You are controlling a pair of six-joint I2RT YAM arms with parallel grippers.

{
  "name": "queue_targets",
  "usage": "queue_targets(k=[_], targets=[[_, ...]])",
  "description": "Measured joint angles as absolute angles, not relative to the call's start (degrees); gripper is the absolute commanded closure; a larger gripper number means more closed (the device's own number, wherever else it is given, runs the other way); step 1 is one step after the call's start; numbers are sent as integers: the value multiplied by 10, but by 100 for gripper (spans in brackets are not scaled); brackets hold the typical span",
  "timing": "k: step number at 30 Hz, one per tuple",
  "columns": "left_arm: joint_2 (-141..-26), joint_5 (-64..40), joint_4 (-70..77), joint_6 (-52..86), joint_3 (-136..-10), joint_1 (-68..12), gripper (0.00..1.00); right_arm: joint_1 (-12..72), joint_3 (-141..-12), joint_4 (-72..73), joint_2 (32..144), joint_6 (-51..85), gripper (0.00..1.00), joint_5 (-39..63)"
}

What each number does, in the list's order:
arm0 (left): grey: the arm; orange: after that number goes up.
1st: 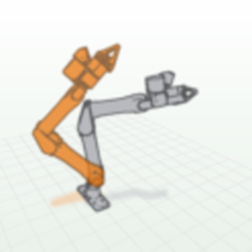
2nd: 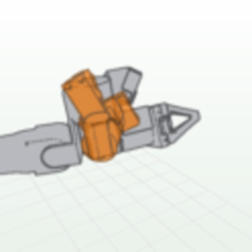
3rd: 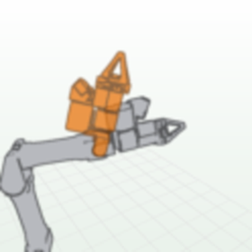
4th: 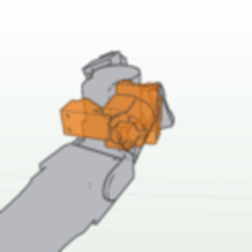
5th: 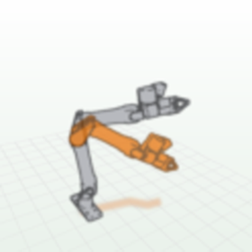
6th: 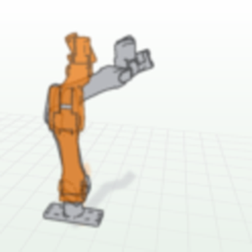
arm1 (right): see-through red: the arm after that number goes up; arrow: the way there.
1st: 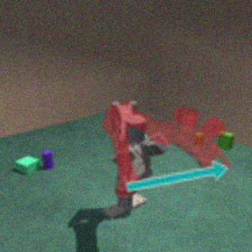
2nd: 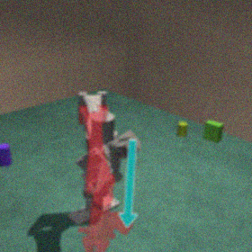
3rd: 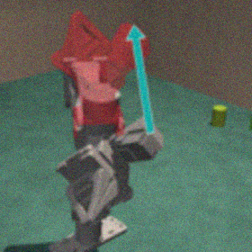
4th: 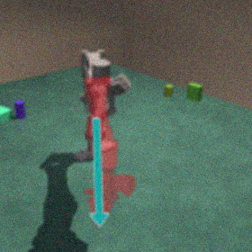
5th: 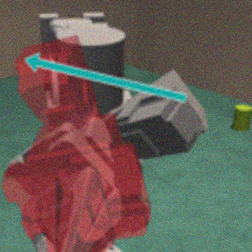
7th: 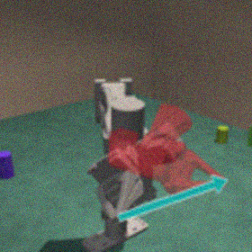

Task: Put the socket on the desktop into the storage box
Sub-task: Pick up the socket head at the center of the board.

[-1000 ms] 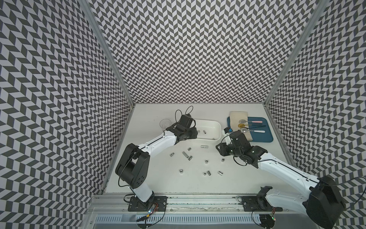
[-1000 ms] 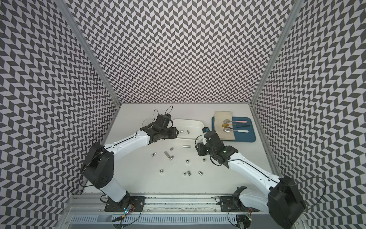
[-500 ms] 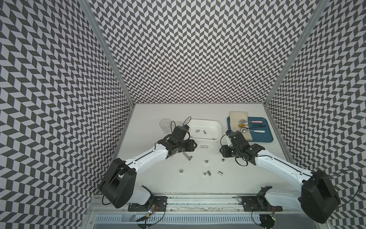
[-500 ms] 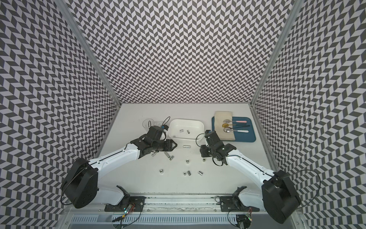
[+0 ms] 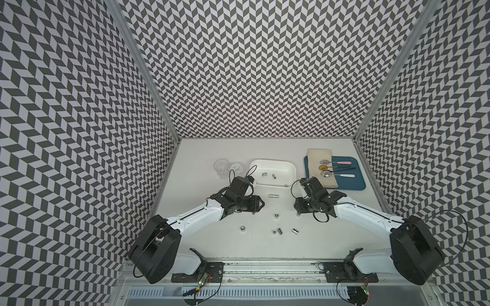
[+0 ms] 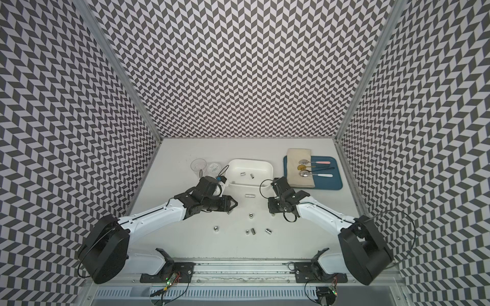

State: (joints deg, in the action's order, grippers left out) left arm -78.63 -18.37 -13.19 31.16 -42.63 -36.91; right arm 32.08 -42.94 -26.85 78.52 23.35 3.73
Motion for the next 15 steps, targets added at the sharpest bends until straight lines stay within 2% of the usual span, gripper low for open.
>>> queue_targets(k=[15], targets=[[-786,-188,-114,316,-421,-370,53,355,-417,-279,813,252,59,21]])
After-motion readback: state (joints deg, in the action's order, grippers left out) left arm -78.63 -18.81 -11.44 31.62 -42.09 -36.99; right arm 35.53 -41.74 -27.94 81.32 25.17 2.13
